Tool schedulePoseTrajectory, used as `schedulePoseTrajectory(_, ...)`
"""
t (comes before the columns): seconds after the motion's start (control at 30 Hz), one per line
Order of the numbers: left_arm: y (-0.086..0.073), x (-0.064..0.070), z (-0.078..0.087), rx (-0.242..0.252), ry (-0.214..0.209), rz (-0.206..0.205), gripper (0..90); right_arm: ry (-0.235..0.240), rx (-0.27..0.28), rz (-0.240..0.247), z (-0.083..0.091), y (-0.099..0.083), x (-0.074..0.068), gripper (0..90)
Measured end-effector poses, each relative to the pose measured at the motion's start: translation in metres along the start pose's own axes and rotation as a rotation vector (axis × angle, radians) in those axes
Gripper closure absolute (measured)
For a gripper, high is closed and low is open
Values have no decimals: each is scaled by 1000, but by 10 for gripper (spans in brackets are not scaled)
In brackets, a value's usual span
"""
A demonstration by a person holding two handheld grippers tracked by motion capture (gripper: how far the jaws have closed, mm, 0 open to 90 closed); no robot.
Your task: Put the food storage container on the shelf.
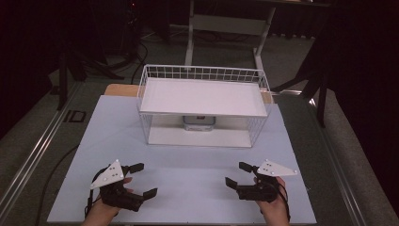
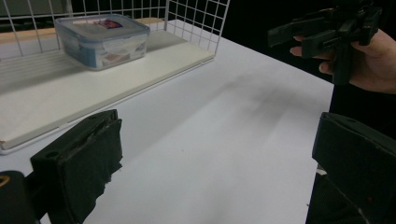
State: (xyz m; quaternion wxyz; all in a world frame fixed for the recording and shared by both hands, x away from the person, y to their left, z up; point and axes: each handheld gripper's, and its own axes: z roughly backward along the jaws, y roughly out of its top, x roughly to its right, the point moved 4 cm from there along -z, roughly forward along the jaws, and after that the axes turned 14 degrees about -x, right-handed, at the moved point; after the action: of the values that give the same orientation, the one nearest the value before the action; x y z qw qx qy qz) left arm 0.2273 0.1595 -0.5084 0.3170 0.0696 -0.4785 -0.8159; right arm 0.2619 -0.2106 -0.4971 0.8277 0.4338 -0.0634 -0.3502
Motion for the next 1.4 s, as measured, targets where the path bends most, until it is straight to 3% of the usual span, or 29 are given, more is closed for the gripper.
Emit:
schedulePoseTrajectory(0.13,-7,-1,-7,-13,6,-3,26,-17,25,33,4,-4,5,176)
schedulePoseTrajectory(0.37,-6,-3,-6,11,10,-37,25,-22,4,95,0,-15,21,175)
schedulePoseTrajectory(0.5,-8,-6,-7,16,20,-31,26,-43,-10,109,-4,-17,25,179)
schedulePoseTrajectory(0.73,-9,-6,-7,22,15,-27,26,-37,0,110,-5,-18,26,180)
schedulePoseTrajectory(0.8,-11,-8,-8,24,33,-20,25,-47,-8,134,-9,-19,27,179)
schedulePoseTrajectory(0.87,-13,-8,-10,14,23,-20,26,-47,-20,152,-11,-20,30,180)
schedulePoseTrajectory(1.17,-15,-9,-12,5,62,-41,26,-34,-46,123,-19,-26,37,179)
schedulePoseTrajectory(1.4,-16,-18,-7,23,99,-16,25,-39,-55,112,-22,-27,40,179)
